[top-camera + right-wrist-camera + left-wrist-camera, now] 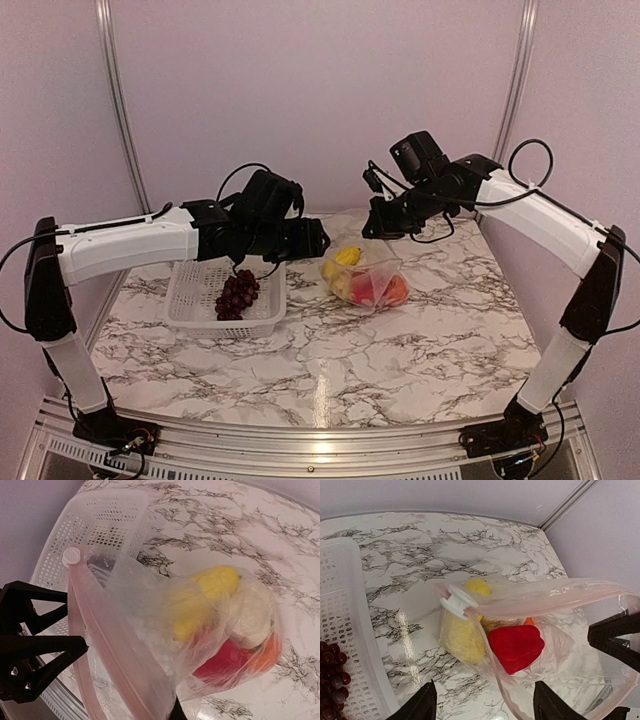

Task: Place the food in the zip-top bag and seal the zipper
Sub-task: Adjust the zipper food storage bag at the center of the board.

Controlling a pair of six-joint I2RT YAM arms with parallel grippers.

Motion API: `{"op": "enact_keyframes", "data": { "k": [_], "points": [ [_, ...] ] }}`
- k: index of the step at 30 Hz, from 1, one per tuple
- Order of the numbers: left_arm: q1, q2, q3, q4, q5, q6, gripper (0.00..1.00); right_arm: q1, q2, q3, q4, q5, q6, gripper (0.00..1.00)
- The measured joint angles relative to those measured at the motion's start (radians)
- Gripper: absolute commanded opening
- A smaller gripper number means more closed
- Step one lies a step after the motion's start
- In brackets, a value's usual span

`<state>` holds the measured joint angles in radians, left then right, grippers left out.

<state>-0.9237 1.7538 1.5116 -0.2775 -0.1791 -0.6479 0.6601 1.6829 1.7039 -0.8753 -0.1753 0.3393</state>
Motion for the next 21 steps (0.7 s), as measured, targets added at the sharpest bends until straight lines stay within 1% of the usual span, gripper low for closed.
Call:
{"op": "enact_keyframes", "data": {
  "k": [1,4,5,7,8,10,12,14,17,21],
  "points": [
    [0.008,0.017,0.013,-0.001,0.009,-0.021,0.59,0.000,-0.002,-0.004,0.002,0.000,0.000,0.00],
    [0.024,0.060,0.054,-0.013,0.030,-0.077,0.39,0.001,-0.006,-0.010,0.007,-0.002,0.003,0.00],
    [0.030,0.076,0.076,-0.024,0.036,-0.090,0.30,0.001,-0.008,-0.013,0.009,-0.002,0.004,0.00],
    [0.041,0.108,0.124,-0.045,0.049,-0.118,0.09,0.002,-0.011,-0.014,0.008,-0.001,0.006,0.00],
    [0.044,0.124,0.149,-0.054,0.053,-0.130,0.01,0.002,-0.011,-0.014,0.007,0.002,0.008,0.02],
    [0.049,0.153,0.200,-0.071,0.062,-0.145,0.00,0.003,-0.011,-0.009,-0.008,0.025,0.012,0.13],
    [0.051,0.184,0.263,-0.090,0.071,-0.148,0.00,0.004,-0.001,0.023,-0.050,0.074,0.020,0.21],
    [0.050,0.211,0.319,-0.096,0.075,-0.147,0.00,0.004,0.010,0.060,-0.079,0.124,0.026,0.26],
    [0.047,0.224,0.364,-0.102,0.074,-0.144,0.00,0.002,0.021,0.106,-0.114,0.188,0.032,0.28],
    [0.046,0.224,0.372,-0.109,0.060,-0.133,0.00,-0.007,0.021,0.128,-0.149,0.243,0.047,0.22]
  ]
}}
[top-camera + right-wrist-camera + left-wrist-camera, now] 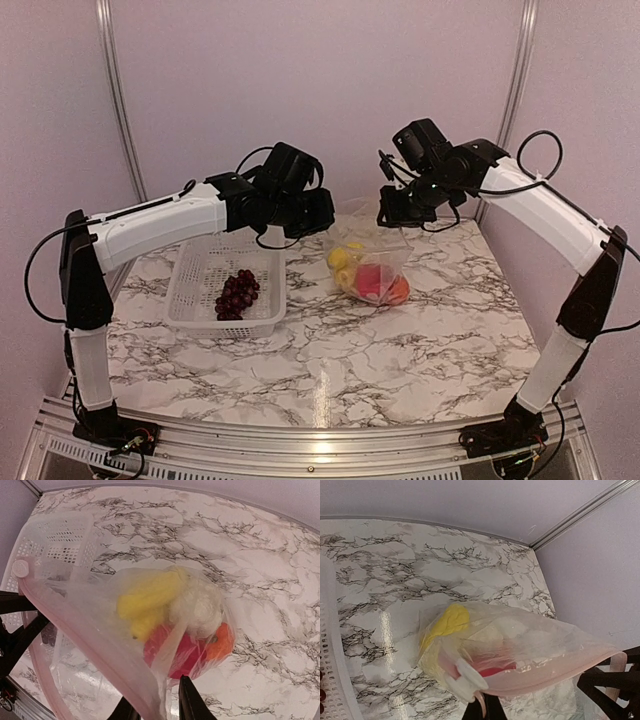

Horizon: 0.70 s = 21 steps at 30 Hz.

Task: Place the food in the zip-top bag and seal the zipper
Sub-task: Adjust the zipper food storage bag at the center of the board.

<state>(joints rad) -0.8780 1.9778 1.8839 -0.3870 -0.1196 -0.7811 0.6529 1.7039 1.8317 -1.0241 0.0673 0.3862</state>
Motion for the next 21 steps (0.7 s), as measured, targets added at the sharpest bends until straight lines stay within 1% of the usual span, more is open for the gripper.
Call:
{"op": "enact_keyframes", "data": {
  "k": [1,3,6,11,13,16,21],
  "points": [
    [0.000,0.000,0.000,-0.005,-0.005,0.003,0.00,-0.001,0.000,0.001,-0.006,0.013,0.004,0.20],
    [0.000,0.000,0.000,-0.008,-0.013,0.010,0.00,-0.005,0.000,0.002,-0.019,0.042,0.007,0.11],
    [0.000,0.000,-0.002,-0.008,-0.013,0.019,0.00,-0.006,0.000,0.002,-0.039,0.085,0.006,0.06],
    [-0.003,-0.001,-0.003,-0.007,-0.013,0.029,0.00,-0.006,0.000,0.026,-0.091,0.170,0.003,0.04],
    [-0.006,-0.003,-0.004,-0.006,-0.012,0.030,0.00,-0.006,0.000,0.047,-0.100,0.189,0.002,0.06],
    [-0.008,-0.006,-0.007,0.000,-0.011,0.038,0.00,-0.006,-0.005,0.055,-0.091,0.185,0.000,0.11],
    [-0.008,-0.011,-0.015,0.015,0.012,0.061,0.00,-0.006,-0.030,0.026,-0.066,0.158,-0.001,0.10]
  ]
}}
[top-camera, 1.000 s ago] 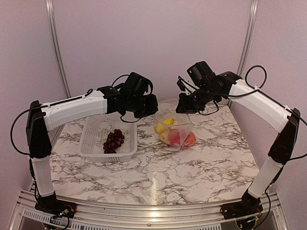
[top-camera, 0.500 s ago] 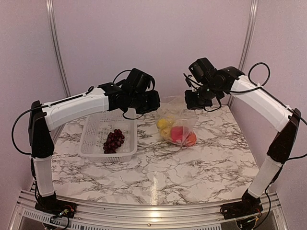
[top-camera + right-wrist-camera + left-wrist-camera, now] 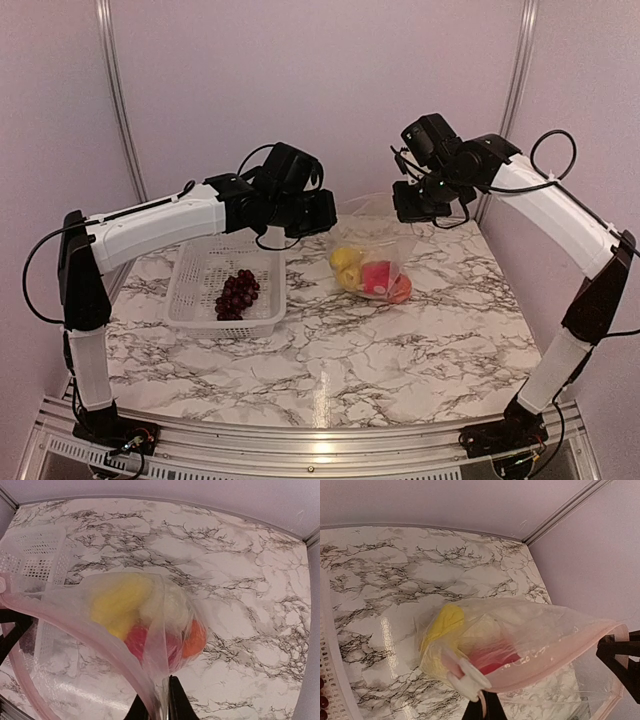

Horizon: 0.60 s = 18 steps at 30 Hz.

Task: Place the food in the zip-top bag and seal the zipper
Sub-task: Adjust the zipper food storage bag at the center of the board.

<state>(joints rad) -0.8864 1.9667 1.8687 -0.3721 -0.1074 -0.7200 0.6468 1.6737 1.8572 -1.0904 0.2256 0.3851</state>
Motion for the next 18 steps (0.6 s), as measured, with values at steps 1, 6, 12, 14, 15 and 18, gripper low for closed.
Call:
{"op": "enact_keyframes", "data": {
  "k": [1,6,12,14,15,18],
  "points": [
    [0.000,0.000,0.000,0.002,0.005,0.005,0.00,0.000,-0.006,-0.012,0.006,-0.008,0.000,0.10],
    [0.000,-0.004,0.000,0.005,0.021,0.024,0.15,0.000,-0.014,-0.037,0.016,-0.035,0.000,0.00],
    [0.000,-0.014,-0.002,0.005,0.032,0.059,0.66,0.000,-0.014,-0.036,0.019,-0.037,-0.005,0.00],
    [0.000,-0.033,-0.014,0.005,0.029,0.089,0.72,0.000,-0.014,-0.036,0.021,-0.038,-0.012,0.00],
    [0.000,-0.053,-0.031,0.005,0.027,0.106,0.77,0.000,-0.014,-0.036,0.021,-0.039,-0.015,0.00],
    [0.000,-0.156,-0.123,0.003,0.021,0.160,0.88,0.000,-0.014,-0.036,0.031,-0.048,-0.020,0.00]
  ]
}}
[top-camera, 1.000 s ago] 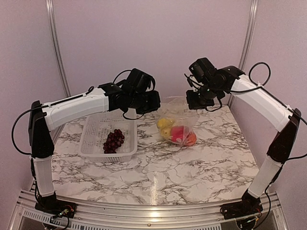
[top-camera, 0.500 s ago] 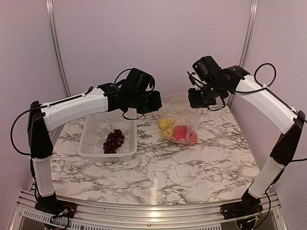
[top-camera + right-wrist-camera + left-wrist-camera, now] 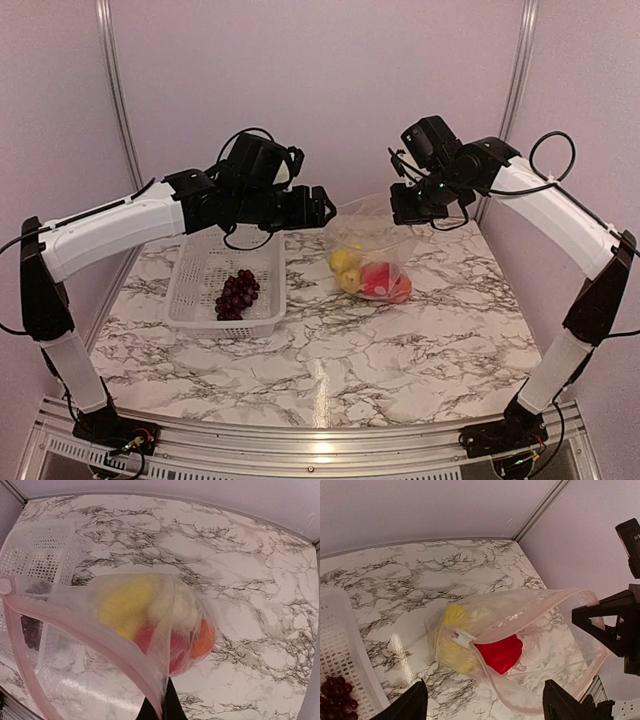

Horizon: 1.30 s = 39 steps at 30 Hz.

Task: Place the food in the zip-top bag and seal the zipper
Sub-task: Adjust the zipper food storage bag at the center of the board, then pick up the fake fruit from the bin.

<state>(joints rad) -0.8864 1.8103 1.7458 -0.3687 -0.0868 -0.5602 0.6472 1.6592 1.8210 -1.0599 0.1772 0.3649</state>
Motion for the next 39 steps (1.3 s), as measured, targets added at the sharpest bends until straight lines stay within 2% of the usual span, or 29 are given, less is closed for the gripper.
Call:
{"op": "enact_keyframes", "data": {
  "k": [4,9,15,20,24,31,39],
  "points": [
    [0.000,-0.173,-0.142,-0.007,-0.008,0.058,0.99,0.000,0.000,0.000,0.016,-0.014,-0.007,0.00],
    [0.005,-0.371,-0.290,-0.069,-0.078,0.080,0.99,0.000,0.004,0.000,0.029,-0.029,-0.026,0.00],
    [0.066,-0.467,-0.476,-0.160,-0.164,0.063,0.98,0.000,0.015,0.002,0.037,-0.060,-0.043,0.00],
    [0.162,-0.457,-0.626,-0.221,-0.152,0.026,0.92,0.000,0.029,0.009,0.041,-0.084,-0.044,0.00],
    [0.193,-0.426,-0.661,-0.241,-0.116,0.003,0.90,0.000,0.029,0.009,0.043,-0.100,-0.044,0.00],
    [0.228,-0.309,-0.672,-0.242,-0.043,-0.020,0.94,0.000,0.029,0.003,0.045,-0.116,-0.043,0.00],
    [0.239,-0.160,-0.613,-0.243,-0.041,0.005,0.92,-0.001,0.010,-0.061,0.063,-0.120,-0.029,0.00]
  ]
}}
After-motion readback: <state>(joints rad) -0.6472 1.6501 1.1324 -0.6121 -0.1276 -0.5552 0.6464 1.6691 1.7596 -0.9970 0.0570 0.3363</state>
